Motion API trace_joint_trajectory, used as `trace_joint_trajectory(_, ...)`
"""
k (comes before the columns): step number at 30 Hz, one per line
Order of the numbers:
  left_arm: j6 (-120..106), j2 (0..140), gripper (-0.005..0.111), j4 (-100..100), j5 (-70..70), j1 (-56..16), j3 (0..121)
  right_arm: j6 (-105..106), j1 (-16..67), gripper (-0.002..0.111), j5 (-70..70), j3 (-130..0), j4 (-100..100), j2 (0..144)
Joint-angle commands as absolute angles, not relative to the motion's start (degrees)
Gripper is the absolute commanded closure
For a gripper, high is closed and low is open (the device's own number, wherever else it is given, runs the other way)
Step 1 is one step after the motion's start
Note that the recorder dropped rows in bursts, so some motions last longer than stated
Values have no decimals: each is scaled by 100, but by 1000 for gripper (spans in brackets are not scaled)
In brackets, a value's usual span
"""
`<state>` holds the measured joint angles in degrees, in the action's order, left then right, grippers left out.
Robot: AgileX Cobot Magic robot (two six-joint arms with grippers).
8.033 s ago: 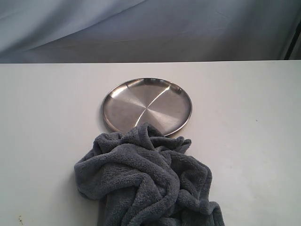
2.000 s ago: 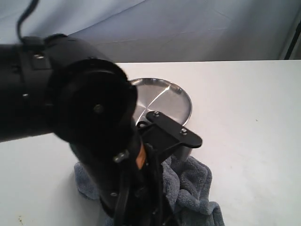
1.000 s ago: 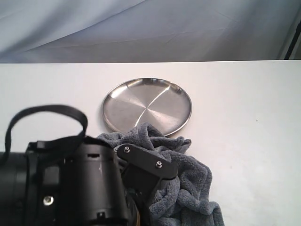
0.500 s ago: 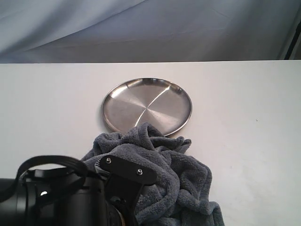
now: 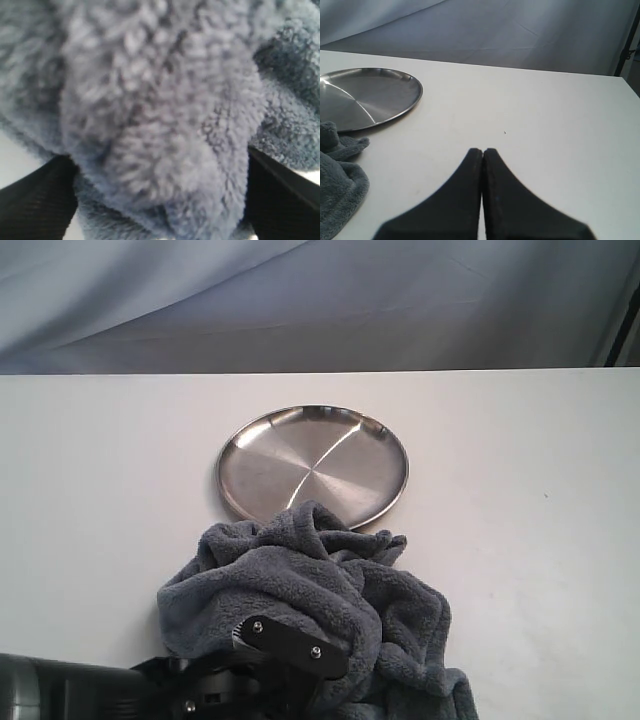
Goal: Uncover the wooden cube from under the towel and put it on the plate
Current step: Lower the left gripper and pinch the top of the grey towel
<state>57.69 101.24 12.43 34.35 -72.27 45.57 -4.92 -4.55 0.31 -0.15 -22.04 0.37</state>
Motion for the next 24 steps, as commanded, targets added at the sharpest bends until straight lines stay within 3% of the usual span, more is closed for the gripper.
trace_joint_trajectory(1,5840,10275,43,1199,3342,-7256,4537,-515,-455,105,99,0,-2232,0)
trace_joint_trajectory(6,5798,10264,102,1277,3342,-7256,4549,-515,-455,105,99,0,-2232,0)
trace_joint_trajectory(7,5766,10264,107,1255,3368,-7256,4550,-515,-455,105,99,0,-2232,0)
trace_joint_trajectory(24,5671,8681,107,1643,3480,-7256,4573,-515,-455,105,99,0,-2232,0)
